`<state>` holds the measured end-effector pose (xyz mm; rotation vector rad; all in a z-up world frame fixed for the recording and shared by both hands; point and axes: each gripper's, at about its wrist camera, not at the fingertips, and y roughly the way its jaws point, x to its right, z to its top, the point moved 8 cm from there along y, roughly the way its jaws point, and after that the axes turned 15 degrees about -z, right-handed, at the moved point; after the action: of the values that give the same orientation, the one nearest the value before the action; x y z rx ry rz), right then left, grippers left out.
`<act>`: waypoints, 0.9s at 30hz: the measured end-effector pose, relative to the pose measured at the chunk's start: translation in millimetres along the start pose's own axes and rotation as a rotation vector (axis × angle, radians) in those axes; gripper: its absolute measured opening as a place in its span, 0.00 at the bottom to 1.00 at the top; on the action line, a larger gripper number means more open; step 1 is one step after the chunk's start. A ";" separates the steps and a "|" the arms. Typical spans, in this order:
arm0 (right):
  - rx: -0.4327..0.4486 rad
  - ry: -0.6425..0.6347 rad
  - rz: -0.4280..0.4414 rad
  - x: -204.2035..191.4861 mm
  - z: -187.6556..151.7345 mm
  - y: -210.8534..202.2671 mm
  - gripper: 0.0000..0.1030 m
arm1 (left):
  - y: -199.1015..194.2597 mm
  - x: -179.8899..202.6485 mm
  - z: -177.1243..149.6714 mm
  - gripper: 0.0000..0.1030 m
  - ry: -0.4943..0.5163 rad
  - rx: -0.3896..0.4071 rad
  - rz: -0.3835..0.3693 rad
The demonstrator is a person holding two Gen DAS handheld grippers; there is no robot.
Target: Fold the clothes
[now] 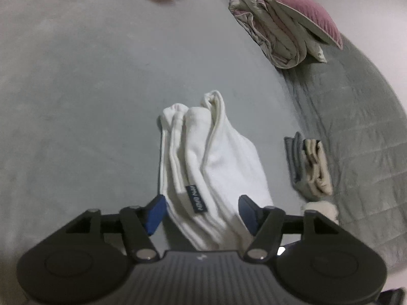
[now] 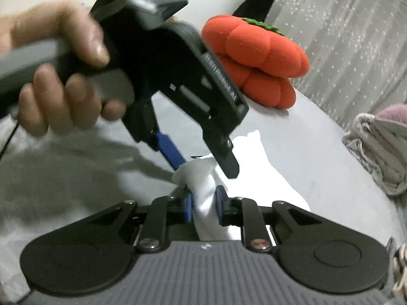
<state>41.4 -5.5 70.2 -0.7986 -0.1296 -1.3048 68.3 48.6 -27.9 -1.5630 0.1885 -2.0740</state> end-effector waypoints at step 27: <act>-0.074 0.366 0.101 48.0 -26.4 -38.4 0.30 | 12.0 -5.0 3.3 0.27 0.093 0.033 0.036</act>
<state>12.3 -61.4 92.7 -0.6082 0.2491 -1.3442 76.3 41.6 -36.1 -1.4349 0.2136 -2.1123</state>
